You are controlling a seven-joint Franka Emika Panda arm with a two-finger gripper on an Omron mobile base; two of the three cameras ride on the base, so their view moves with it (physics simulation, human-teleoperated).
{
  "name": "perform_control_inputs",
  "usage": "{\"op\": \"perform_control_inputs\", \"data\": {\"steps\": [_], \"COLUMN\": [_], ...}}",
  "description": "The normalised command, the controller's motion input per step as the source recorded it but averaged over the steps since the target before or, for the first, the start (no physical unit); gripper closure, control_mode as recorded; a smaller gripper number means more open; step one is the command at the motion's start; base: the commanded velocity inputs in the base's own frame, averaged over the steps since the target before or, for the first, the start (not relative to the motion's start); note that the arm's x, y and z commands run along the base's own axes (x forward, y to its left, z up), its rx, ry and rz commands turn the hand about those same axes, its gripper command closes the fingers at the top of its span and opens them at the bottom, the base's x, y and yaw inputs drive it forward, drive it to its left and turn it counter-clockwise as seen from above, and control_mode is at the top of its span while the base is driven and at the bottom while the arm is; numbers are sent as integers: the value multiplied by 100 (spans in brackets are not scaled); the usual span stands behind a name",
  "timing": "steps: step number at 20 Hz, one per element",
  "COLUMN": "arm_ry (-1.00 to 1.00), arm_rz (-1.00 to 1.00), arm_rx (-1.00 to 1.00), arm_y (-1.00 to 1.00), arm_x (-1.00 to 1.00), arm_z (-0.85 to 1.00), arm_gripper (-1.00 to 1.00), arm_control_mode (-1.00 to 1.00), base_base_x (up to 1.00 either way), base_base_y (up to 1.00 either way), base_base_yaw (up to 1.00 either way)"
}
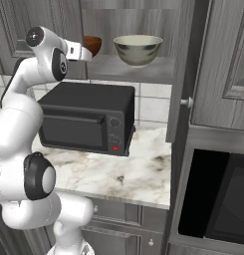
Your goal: Move the bowls from the cabinet to the plates on the dining table.
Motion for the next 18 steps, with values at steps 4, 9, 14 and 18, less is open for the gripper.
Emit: {"op": "perform_control_inputs", "data": {"steps": [4, 9, 14, 18], "arm_ry": [0, 0, 0, 0], "arm_rz": [0, 0, 0, 0], "arm_rx": [3, 2, 1, 0], "arm_y": [0, 0, 0, 0], "arm_x": [45, 28, 21, 24], "arm_z": [1, 27, 35, 21], "arm_gripper": [-100, -100, -100, -100], "arm_control_mode": [-100, -100, -100, -100], "base_base_x": [0, 0, 0, 0], "base_base_y": [0, 0, 0, 0], "base_base_yaw": [0, 0, 0, 0]}}
